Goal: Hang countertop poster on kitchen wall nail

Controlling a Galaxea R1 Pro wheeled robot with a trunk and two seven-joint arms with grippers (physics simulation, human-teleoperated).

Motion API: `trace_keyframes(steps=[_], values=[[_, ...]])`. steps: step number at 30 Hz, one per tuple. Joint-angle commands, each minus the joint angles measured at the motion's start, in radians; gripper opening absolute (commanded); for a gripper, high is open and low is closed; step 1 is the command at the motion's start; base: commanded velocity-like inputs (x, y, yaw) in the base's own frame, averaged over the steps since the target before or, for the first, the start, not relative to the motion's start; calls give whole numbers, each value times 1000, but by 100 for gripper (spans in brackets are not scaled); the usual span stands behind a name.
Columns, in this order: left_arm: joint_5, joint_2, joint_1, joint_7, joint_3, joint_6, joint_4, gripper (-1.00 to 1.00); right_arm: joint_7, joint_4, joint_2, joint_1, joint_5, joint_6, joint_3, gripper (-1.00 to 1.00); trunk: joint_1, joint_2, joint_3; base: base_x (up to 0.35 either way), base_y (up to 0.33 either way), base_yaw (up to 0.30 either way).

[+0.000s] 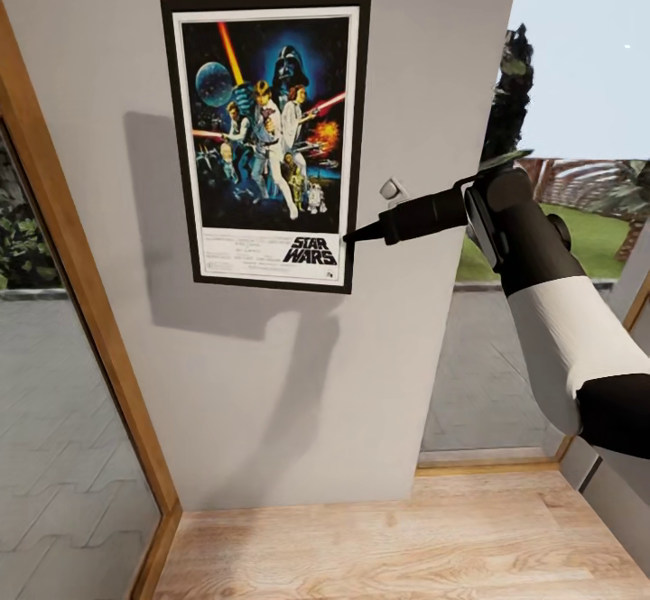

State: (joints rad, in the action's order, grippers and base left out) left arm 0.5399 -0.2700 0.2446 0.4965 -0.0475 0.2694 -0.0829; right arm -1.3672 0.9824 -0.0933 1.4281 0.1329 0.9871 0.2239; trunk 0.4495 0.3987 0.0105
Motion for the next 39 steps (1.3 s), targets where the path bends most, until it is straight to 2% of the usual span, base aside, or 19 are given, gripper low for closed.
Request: trace_keyframes(steps=[1,16,30,39], values=[[-1,0,1,5,-5,2,2,100,-10,1,0,1,10,8,0,-100,0,1,1,0,0,0],[-1,0,1,5,-5,1,0,100,-10,1,0,1,10,8,0,-100,0,1,1,74,0,0],[-1,0,1,5,-5,1,0,100,-10,1,-1,1,10,8,-1,-100,0,1,1,303,0,0],[-1,0,1,5,-5,1,0,100,-10,1,-1,1,10,8,0,-100,0,1,1,72,0,0]])
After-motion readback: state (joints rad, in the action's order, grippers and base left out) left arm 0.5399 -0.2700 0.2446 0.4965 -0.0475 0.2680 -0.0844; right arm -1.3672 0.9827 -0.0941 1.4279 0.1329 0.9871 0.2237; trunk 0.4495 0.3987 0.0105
